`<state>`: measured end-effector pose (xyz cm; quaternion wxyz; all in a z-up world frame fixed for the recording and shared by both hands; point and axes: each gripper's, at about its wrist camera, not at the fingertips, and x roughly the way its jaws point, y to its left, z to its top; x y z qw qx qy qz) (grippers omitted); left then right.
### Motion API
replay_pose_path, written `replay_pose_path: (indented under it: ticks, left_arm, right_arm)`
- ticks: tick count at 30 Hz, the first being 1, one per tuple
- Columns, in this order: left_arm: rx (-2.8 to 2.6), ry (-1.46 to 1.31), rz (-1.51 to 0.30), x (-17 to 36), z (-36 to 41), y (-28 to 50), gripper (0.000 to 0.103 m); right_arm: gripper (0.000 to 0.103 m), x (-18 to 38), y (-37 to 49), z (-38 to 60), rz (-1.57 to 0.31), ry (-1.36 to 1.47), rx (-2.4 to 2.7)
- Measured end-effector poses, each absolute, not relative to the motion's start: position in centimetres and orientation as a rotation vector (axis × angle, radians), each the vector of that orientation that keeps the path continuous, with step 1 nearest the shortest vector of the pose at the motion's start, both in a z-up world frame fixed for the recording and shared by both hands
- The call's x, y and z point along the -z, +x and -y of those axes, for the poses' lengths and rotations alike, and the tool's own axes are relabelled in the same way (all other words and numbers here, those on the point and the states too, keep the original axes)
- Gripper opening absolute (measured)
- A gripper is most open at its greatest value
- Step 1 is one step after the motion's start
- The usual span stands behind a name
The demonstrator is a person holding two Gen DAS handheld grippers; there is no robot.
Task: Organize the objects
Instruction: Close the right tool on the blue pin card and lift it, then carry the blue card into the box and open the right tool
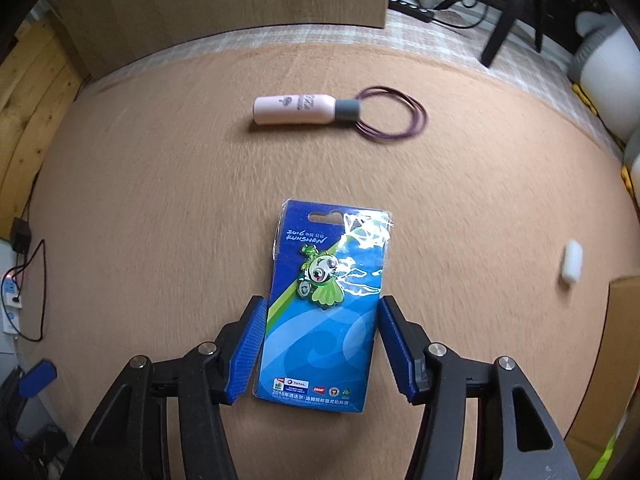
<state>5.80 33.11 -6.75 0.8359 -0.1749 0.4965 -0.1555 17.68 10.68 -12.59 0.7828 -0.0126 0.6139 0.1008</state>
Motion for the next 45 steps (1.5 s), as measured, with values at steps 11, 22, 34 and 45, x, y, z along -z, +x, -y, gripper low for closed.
replay_pose_path:
  ticks: [11,22,34,45]
  left_arm:
    - [0.395,-0.314,-1.062,6.2,-28.2,6.5,0.071]
    - [0.476,-0.256,-1.070,5.7,-22.2,7.0,0.071]
    - [0.529,-0.200,-1.082,5.4,-17.6,6.9,0.071]
    - [0.531,-0.184,-1.089,5.6,-16.7,6.8,0.071]
  right_arm:
    - [0.053,7.6,12.6,-4.5,-1.215,0.093,-0.226]
    - [0.053,2.4,8.3,5.7,-1.105,0.152,-0.083]
    - [0.053,2.8,5.8,16.0,-1.106,0.176,0.122]
    - [0.053,4.0,5.3,19.6,-1.128,0.219,0.195]
